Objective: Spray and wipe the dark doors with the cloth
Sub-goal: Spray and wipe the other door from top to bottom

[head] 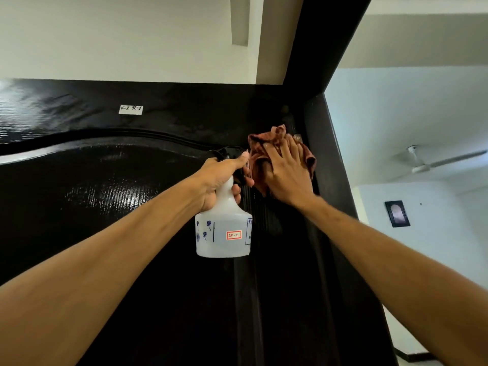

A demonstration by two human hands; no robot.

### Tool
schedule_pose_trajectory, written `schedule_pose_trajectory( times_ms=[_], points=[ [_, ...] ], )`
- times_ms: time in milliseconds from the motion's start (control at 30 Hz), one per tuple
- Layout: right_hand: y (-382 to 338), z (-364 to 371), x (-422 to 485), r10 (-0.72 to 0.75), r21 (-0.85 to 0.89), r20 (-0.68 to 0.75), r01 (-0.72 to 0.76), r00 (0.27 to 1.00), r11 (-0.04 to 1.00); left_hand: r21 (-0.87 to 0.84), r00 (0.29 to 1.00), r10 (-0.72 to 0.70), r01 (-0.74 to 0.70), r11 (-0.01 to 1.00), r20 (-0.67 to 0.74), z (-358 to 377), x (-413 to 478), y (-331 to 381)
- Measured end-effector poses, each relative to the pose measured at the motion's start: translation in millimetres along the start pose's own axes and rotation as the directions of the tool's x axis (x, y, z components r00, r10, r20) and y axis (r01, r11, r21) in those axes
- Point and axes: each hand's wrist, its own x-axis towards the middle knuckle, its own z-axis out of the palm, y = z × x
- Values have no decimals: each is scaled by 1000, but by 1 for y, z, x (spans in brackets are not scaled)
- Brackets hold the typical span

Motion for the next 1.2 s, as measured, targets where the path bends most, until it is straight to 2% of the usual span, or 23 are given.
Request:
schedule_pose_trajectory(
  times_ms=[133, 233, 300, 367, 433, 500, 533, 633, 667, 800, 867, 1000, 1100, 1200],
  points=[
    [2, -10, 36, 80, -26, -60, -82, 995, 996, -23, 999, 42, -43, 999, -24, -2, 6, 15],
    [-5, 4, -25, -43, -62, -102, 37, 994, 997, -26, 998, 44, -45, 999, -37, -11, -6, 12],
    [-15, 9, -75, -77, -30, -71, 75, 995, 997, -31, 999, 17, -18, 999, -36, -22, -25, 0],
    [-20, 6, -94, -29, 19, -59, 30, 998, 999, -28, 1000, -20, 20, 999, -6, -30, -45, -22],
    [-30, 7, -110, 78, 41, -15, -77, 997, 996, -20, 996, -91, 91, 996, 7, -29, -70, -59],
    [-45, 18, -141, 138, -6, -25, -138, 990, 990, -26, 991, -136, 136, 990, -10, -26, -93, -96],
    [-53, 26, -165, 95, -38, -16, -95, 995, 995, -23, 989, -144, 144, 989, -23, -25, -104, -113],
    [-55, 28, -218, -174, -107, 123, 188, 977, 976, -13, 986, -166, 166, 986, -19, -21, -136, -149],
    [-52, 23, -217, -187, -96, 142, 201, 972, 975, -3, 984, -179, 179, 984, -16, -22, -144, -157],
    [-68, 25, -208, -27, -122, 59, 34, 998, 992, 14, 984, -179, 179, 984, -28, -33, -163, -173],
    [-82, 33, -260, -70, -97, 71, 77, 995, 992, -5, 984, -173, 173, 985, -38, -31, -173, -182],
    [-92, 27, -380, -102, 1, 225, 105, 969, 994, -38, 968, -252, 252, 967, -15, -22, -206, -209],
    [-89, 25, -332, -106, -8, 226, 111, 968, 994, -42, 963, -268, 267, 963, -11, -24, -211, -214],
    [-92, 26, -281, -16, -96, 174, 33, 985, 995, -52, 969, -246, 245, 968, -12, -28, -200, -207]
  ],
)
